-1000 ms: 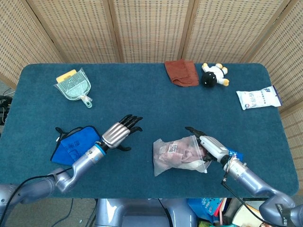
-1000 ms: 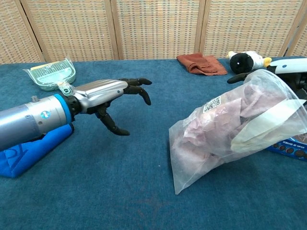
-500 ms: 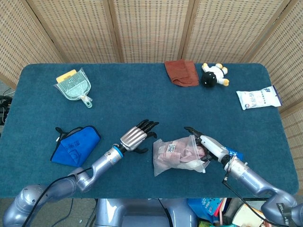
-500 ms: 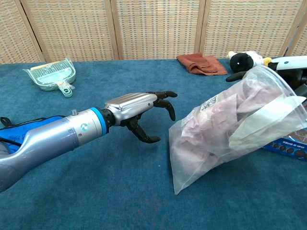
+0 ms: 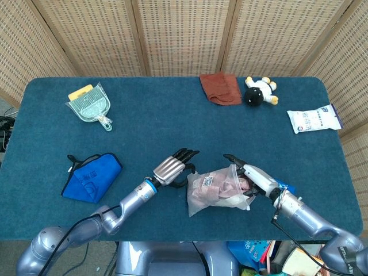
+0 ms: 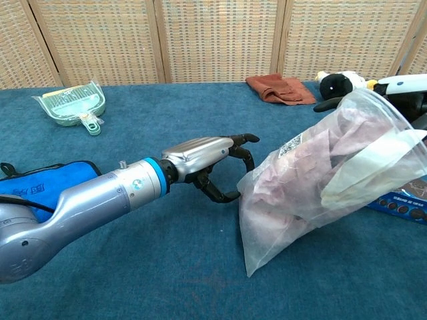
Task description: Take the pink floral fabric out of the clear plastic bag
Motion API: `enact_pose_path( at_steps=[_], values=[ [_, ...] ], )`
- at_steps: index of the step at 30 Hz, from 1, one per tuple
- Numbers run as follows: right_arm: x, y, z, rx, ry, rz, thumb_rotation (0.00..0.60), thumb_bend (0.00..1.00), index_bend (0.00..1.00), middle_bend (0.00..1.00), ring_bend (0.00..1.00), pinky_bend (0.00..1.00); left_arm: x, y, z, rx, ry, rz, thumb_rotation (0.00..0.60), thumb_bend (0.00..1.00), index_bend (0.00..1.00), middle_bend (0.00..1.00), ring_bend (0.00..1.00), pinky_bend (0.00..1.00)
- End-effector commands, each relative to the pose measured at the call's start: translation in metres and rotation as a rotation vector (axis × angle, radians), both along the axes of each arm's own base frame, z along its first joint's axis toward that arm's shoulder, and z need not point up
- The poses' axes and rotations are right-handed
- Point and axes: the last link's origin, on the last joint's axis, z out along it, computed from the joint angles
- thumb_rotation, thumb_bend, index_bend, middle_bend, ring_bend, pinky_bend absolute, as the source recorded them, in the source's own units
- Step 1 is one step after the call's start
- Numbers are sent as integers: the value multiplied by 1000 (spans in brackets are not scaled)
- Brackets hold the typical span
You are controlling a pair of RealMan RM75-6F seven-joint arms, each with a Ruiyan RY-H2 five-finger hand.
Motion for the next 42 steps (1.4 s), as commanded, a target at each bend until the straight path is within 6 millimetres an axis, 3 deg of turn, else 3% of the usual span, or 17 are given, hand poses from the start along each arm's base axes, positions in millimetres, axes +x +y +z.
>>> enact_pose_path(
  at_steps=[1, 20, 27, 36, 42],
  values=[
    [1, 0, 1, -1, -2, 3, 600, 759, 697, 0, 0, 0, 3, 0, -2, 0, 1, -1, 600, 394, 421, 4, 0, 0],
    [5, 0, 7, -9, -12, 10, 600, 759, 698, 0, 0, 0, 9, -2, -9, 20, -3, 15, 600, 420, 617, 52, 0, 0],
    [4, 1, 7, -9, -13, 9, 600, 759, 703, 0, 0, 0, 10, -2, -8, 30, -8, 14, 600, 489, 643, 65, 0, 0],
    [5, 0, 9, -16, -17, 12, 600, 760, 703, 0, 0, 0, 9, -1, -5, 42, -9, 14, 600, 491, 659, 68, 0, 0],
    [7, -3, 19, -56, -35, 17, 600, 759, 703, 0, 0, 0, 2, 10, 12, 104, -16, 5, 600, 503, 662, 68, 0, 0]
  ],
)
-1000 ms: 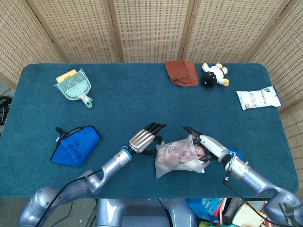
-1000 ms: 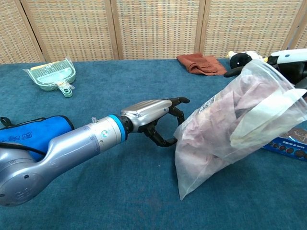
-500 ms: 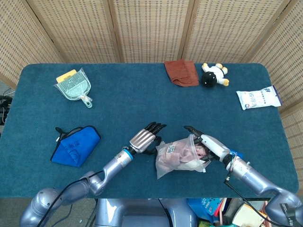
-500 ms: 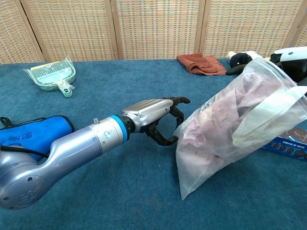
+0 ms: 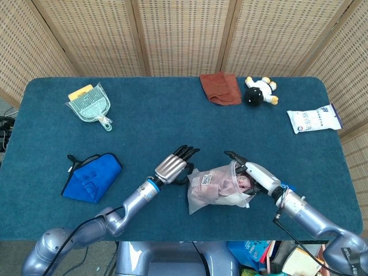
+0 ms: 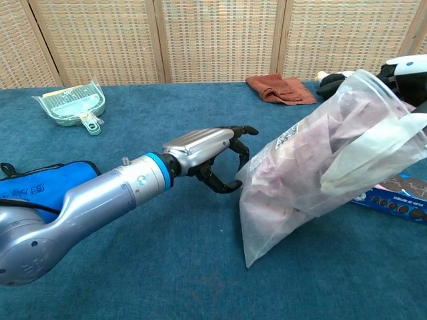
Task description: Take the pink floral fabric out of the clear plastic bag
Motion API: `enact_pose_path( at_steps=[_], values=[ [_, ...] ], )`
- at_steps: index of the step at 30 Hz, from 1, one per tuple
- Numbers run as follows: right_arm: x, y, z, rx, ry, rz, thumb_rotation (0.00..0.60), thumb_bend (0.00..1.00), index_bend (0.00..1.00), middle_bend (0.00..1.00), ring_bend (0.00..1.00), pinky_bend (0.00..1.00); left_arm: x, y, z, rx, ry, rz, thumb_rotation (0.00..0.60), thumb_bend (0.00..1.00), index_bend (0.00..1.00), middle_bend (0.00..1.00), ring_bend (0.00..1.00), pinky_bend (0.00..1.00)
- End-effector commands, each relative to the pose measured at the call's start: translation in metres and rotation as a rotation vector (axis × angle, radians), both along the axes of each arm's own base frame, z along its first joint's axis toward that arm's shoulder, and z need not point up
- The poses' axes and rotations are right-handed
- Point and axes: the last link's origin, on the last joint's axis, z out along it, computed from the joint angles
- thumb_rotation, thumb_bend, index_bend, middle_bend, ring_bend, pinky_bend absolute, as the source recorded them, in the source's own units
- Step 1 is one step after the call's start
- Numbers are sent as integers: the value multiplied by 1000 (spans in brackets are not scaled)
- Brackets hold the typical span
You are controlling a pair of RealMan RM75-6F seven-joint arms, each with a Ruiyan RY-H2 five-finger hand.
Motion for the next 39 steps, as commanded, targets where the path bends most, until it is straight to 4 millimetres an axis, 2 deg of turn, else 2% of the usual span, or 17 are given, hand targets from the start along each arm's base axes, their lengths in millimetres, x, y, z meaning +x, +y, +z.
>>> enact_pose_path(
  at_steps=[1, 7, 16, 23, 31, 35, 39],
  values=[
    [1, -3, 7, -29, -15, -1, 600, 759, 704, 0, 0, 0, -5, 8, 14, 50, 2, -13, 600, 507, 662, 68, 0, 0],
    [2, -8, 22, -92, -43, -12, 600, 760, 704, 0, 0, 0, -23, 25, 47, 125, -1, 1, 600, 515, 663, 69, 0, 0],
    [-7, -17, 35, -167, -17, -48, 600, 759, 706, 0, 0, 0, -76, 45, 111, 240, 22, 76, 600, 534, 668, 77, 0, 0],
    [-12, -24, 42, -203, 8, -67, 600, 760, 707, 0, 0, 0, -139, 57, 179, 356, 67, 178, 600, 542, 668, 77, 0, 0],
    [-20, -33, 51, -240, 40, -96, 600, 759, 707, 0, 0, 0, -199, 58, 249, 456, 99, 284, 600, 548, 668, 77, 0, 0],
    [-25, -37, 56, -261, 62, -106, 600, 759, 707, 0, 0, 0, -220, 56, 269, 483, 115, 327, 600, 548, 668, 77, 0, 0],
    [-29, -40, 63, -285, 80, -116, 600, 760, 707, 0, 0, 0, -232, 56, 278, 509, 139, 364, 600, 547, 668, 77, 0, 0]
  ],
)
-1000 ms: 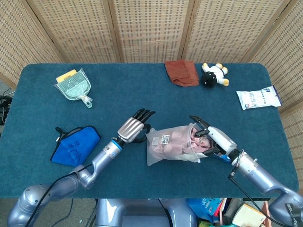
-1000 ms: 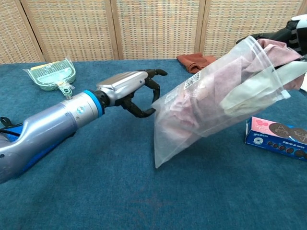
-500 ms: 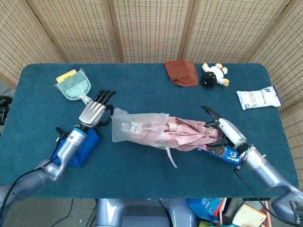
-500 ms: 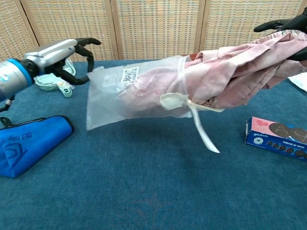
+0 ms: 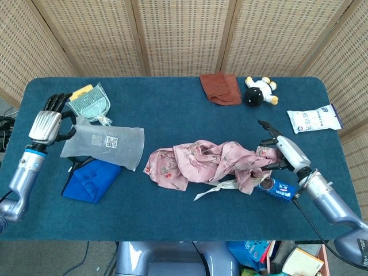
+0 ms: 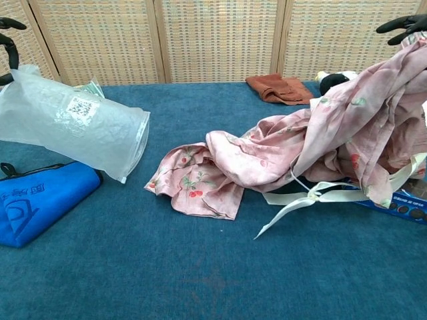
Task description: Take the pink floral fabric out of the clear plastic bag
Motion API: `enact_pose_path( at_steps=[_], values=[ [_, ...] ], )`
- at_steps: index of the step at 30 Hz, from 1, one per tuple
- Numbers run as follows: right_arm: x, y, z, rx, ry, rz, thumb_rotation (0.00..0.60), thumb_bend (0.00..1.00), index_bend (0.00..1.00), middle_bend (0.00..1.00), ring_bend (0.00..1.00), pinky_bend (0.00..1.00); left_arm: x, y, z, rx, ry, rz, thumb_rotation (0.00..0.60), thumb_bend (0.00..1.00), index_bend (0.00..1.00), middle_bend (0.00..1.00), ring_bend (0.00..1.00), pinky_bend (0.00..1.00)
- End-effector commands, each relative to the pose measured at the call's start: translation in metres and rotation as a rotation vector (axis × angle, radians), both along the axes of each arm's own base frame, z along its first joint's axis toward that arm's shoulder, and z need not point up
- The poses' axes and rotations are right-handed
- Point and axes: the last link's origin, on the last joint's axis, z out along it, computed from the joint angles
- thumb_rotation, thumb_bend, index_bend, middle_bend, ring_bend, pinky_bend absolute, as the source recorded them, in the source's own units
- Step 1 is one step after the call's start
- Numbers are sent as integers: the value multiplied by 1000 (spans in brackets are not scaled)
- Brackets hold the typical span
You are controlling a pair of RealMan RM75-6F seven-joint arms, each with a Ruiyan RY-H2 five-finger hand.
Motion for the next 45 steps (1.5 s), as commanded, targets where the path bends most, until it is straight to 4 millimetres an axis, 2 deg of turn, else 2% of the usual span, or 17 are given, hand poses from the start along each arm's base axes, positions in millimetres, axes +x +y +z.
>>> enact_pose_path(
  at_steps=[1, 8, 17, 18, 19, 20, 22, 23, 24, 25, 27, 31, 36, 37, 41, 45],
  values=[
    [-3, -1, 4, -14, 11, -9, 600, 760, 707, 0, 0, 0, -11, 0, 6, 17, 10, 39, 600, 548, 668, 77, 0, 0],
    [-14, -3, 16, -64, 75, -16, 600, 759, 712, 0, 0, 0, -21, 0, 2, 11, 49, 81, 600, 549, 668, 77, 0, 0],
    [-29, -3, 35, -139, 151, -36, 600, 760, 712, 0, 0, 0, -39, -4, 17, 29, 42, 171, 600, 549, 668, 66, 0, 0],
    [-31, -3, 36, -145, 157, -39, 600, 759, 712, 0, 0, 0, -41, -5, 18, 26, 46, 176, 600, 549, 662, 49, 0, 0],
    [-33, -2, 37, -153, 166, -44, 600, 739, 704, 0, 0, 0, -44, -6, 21, 25, 57, 187, 600, 548, 587, 28, 0, 0],
    [-35, -2, 38, -158, 170, -47, 600, 674, 667, 0, 0, 0, -47, -8, 23, 26, 66, 197, 600, 535, 478, 16, 0, 0],
    [-37, 0, 39, -168, 182, -46, 600, 340, 422, 0, 0, 0, -53, -11, 27, 10, 92, 216, 600, 382, 98, 0, 0, 0],
    [-39, 1, 39, -173, 195, -41, 600, 133, 216, 0, 0, 0, -57, -13, 29, -4, 100, 232, 600, 315, 25, 0, 0, 0],
    [-41, 3, 40, -175, 214, -35, 600, 21, 72, 0, 0, 0, -59, -15, 31, -11, 102, 241, 600, 241, 0, 0, 0, 0],
    [-43, 6, 40, -176, 244, -25, 600, 0, 7, 0, 0, 0, -61, -18, 35, -12, 94, 250, 600, 207, 0, 0, 0, 0],
    [-45, 9, 42, -197, 278, -14, 600, 0, 0, 0, 0, 0, -62, -24, 42, 2, 73, 248, 600, 188, 0, 0, 0, 0],
    [-52, 22, 49, -347, 414, 34, 600, 0, 0, 0, 0, 0, -68, -55, 63, 76, 42, 230, 600, 178, 0, 0, 0, 0],
    [-60, 48, 48, -505, 562, 75, 600, 0, 0, 0, 0, 0, -78, -113, 93, 221, 19, 242, 600, 177, 0, 0, 0, 0],
    [-61, 52, 48, -518, 574, 78, 600, 0, 0, 0, 0, 0, -79, -122, 95, 233, 10, 248, 600, 177, 0, 0, 0, 0],
    [-64, 82, 39, -562, 607, 63, 600, 0, 0, 0, 0, 0, -80, -184, 97, 275, -15, 282, 600, 177, 0, 0, 0, 0],
    [-62, 110, 27, -572, 652, 69, 600, 0, 0, 0, 0, 0, -74, -228, 94, 270, -7, 323, 600, 177, 0, 0, 0, 0]
  ],
)
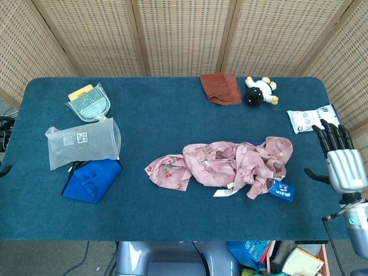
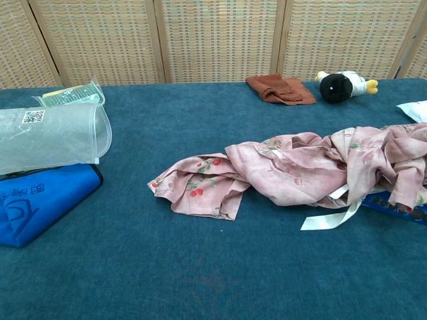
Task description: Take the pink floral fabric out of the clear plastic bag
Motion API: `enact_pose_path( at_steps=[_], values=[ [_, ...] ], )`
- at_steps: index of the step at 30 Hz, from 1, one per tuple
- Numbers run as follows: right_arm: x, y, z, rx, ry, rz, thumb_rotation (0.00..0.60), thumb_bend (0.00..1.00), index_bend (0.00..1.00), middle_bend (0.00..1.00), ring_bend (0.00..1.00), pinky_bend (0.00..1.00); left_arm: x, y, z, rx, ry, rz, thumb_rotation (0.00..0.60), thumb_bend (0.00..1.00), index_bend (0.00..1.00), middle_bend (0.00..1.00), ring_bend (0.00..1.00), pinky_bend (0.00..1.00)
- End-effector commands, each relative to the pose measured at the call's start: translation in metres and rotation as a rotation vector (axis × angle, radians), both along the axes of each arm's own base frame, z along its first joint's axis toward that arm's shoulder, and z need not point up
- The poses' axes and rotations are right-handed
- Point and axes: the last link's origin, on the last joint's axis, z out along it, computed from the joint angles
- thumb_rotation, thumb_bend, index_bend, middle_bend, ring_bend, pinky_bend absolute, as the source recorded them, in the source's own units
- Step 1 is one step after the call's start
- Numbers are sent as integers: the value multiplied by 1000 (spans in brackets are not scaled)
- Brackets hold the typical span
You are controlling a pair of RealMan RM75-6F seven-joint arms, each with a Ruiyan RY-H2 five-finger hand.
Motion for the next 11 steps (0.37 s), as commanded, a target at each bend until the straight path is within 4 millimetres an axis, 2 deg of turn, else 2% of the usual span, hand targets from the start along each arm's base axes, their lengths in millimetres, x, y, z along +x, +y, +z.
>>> enact_pose_path(
  at_steps=[1, 7, 9, 11],
  values=[
    [1, 35, -19, 4, 23, -11, 600, 0, 0, 0, 0, 0, 3, -55, 5, 4, 29, 68, 600, 177, 0, 0, 0, 0],
    [5, 72, -31, 6, -23, 5, 600, 0, 0, 0, 0, 0, 18, -90, -5, -40, 9, 114, 600, 176, 0, 0, 0, 0],
    [5, 86, -31, 2, -43, 4, 600, 0, 0, 0, 0, 0, 24, -95, -8, -37, 20, 124, 600, 176, 0, 0, 0, 0],
    [5, 90, -31, -4, -49, 4, 600, 0, 0, 0, 0, 0, 27, -95, -10, -34, 16, 131, 600, 177, 0, 0, 0, 0]
  ],
)
